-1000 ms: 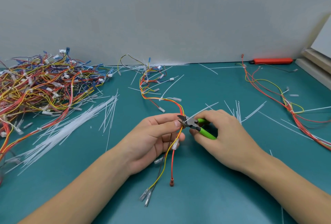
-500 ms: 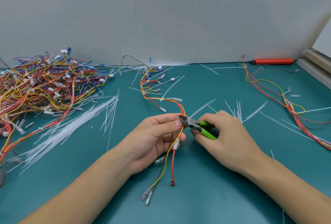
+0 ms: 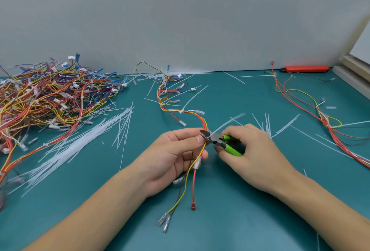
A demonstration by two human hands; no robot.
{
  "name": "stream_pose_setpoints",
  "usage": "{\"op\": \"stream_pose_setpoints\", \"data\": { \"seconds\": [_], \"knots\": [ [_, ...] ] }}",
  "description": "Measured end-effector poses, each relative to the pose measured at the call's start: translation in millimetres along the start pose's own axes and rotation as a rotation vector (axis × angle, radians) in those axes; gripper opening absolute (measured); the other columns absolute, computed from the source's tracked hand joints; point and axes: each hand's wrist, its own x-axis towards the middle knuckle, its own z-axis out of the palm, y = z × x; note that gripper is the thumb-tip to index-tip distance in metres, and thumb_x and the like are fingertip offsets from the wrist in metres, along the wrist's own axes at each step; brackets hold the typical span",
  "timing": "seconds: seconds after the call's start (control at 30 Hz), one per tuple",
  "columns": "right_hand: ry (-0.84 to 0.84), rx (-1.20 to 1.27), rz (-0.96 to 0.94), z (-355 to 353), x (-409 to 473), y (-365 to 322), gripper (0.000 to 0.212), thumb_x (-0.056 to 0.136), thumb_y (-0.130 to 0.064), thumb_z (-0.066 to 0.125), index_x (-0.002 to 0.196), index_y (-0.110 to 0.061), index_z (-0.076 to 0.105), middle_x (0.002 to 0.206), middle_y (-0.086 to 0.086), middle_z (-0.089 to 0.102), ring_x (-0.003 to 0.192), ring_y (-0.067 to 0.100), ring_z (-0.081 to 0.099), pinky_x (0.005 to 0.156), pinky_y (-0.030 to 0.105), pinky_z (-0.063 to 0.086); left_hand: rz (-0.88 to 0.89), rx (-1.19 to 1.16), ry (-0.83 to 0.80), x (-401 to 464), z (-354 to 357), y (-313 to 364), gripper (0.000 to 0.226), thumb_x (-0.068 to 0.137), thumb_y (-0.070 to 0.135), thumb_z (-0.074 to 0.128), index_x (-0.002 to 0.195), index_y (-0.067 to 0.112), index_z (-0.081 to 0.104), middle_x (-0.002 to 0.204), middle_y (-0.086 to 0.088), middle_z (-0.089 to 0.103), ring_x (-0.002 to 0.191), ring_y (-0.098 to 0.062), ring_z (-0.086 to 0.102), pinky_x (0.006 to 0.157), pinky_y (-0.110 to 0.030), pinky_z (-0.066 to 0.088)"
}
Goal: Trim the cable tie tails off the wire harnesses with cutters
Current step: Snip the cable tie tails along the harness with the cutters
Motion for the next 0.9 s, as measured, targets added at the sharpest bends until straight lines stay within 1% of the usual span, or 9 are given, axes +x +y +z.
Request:
{"op": "stream_pose_setpoints", "data": {
  "seconds": [0.07, 0.2, 0.3, 0.37, 0.53, 0.67, 0.77, 0.83, 0.9],
  "knots": [
    [0.000, 0.026, 0.013, 1.3, -1.3, 0.8, 0.030, 0.083, -0.048, 0.060, 0.069, -0.024, 0.049, 0.056, -0.006, 0.045, 0.060, 0.015, 0.039, 0.056, 0.033, 0.036, 0.002, 0.007, -0.013, 0.3, -0.2, -0.6, 0.034, 0.088, 0.007, 0.072, 0.120, -0.003, 0.069, 0.098, -0.005, 0.072, 0.067, -0.016, 0.067, 0.053, -0.023, 0.051],
    [-0.008, 0.031, 0.031, 1.5, -3.3, -1.1, 0.035, 0.084, -0.047, 0.060, 0.068, -0.019, 0.045, 0.055, -0.002, 0.039, 0.056, 0.017, 0.032, 0.053, 0.036, 0.035, -0.001, 0.013, -0.018, -0.1, 0.1, -0.5, 0.034, 0.085, 0.011, 0.072, 0.118, 0.000, 0.071, 0.100, -0.006, 0.072, 0.067, -0.017, 0.067, 0.054, -0.023, 0.051],
    [-0.012, 0.000, 0.012, -1.5, -2.8, -4.6, 0.022, 0.083, -0.053, 0.057, 0.085, -0.032, 0.064, 0.075, -0.018, 0.060, 0.081, 0.008, 0.054, 0.077, 0.037, 0.049, 0.002, -0.001, -0.007, -0.3, -0.3, -0.1, 0.037, 0.087, 0.007, 0.072, 0.122, -0.005, 0.068, 0.095, -0.006, 0.072, 0.067, -0.017, 0.067, 0.053, -0.023, 0.051],
    [-0.033, 0.001, 0.005, -3.8, -2.4, -7.4, 0.035, 0.080, -0.055, 0.054, 0.107, -0.039, 0.067, 0.101, -0.024, 0.066, 0.106, 0.006, 0.056, 0.098, 0.041, 0.046, 0.000, -0.012, 0.006, 0.0, -0.4, 0.1, 0.043, 0.086, 0.006, 0.069, 0.126, -0.009, 0.064, 0.094, -0.007, 0.071, 0.066, -0.017, 0.067, 0.053, -0.023, 0.051],
    [-0.032, -0.006, 0.002, -6.2, -3.3, -9.4, 0.040, 0.080, -0.041, 0.059, 0.118, -0.036, 0.068, 0.113, -0.023, 0.062, 0.116, 0.010, 0.056, 0.106, 0.044, 0.043, -0.001, -0.016, 0.002, -0.4, -1.0, 0.3, 0.047, 0.085, 0.007, 0.072, 0.128, -0.010, 0.061, 0.097, -0.009, 0.070, 0.066, -0.018, 0.067, 0.052, -0.024, 0.051],
    [-0.042, -0.017, 0.022, -5.5, -0.8, -8.0, 0.034, 0.078, -0.040, 0.058, 0.110, -0.037, 0.069, 0.101, -0.019, 0.066, 0.103, 0.011, 0.059, 0.098, 0.042, 0.046, -0.008, -0.018, 0.014, 0.8, -1.0, 0.0, 0.043, 0.086, 0.005, 0.074, 0.126, -0.009, 0.063, 0.095, -0.009, 0.070, 0.066, -0.018, 0.067, 0.052, -0.024, 0.051],
    [-0.029, -0.021, 0.018, -2.4, -0.2, -4.0, 0.008, 0.083, -0.039, 0.066, 0.091, -0.037, 0.065, 0.081, -0.015, 0.062, 0.085, 0.010, 0.056, 0.084, 0.038, 0.047, -0.008, -0.024, 0.016, 1.1, -1.0, 0.4, 0.035, 0.085, 0.007, 0.070, 0.119, -0.003, 0.069, 0.094, -0.008, 0.070, 0.065, -0.017, 0.067, 0.052, -0.023, 0.051],
    [-0.005, -0.002, 0.035, -0.6, -1.7, -3.0, 0.020, 0.083, -0.044, 0.064, 0.074, -0.029, 0.055, 0.062, -0.006, 0.049, 0.063, 0.015, 0.044, 0.063, 0.034, 0.041, -0.007, -0.023, 0.012, 1.2, -1.1, 0.2, 0.034, 0.086, 0.007, 0.070, 0.119, -0.003, 0.070, 0.096, -0.007, 0.071, 0.066, -0.017, 0.067, 0.052, -0.023, 0.051],
    [0.005, 0.022, 0.061, 0.7, -3.3, -4.6, 0.036, 0.082, -0.052, 0.058, 0.074, -0.019, 0.048, 0.058, 0.002, 0.042, 0.057, 0.020, 0.033, 0.053, 0.033, 0.034, -0.007, -0.004, -0.005, 0.7, -1.2, 0.1, 0.035, 0.088, 0.006, 0.072, 0.122, -0.005, 0.068, 0.097, -0.006, 0.071, 0.066, -0.017, 0.067, 0.053, -0.023, 0.051]
  ]
}}
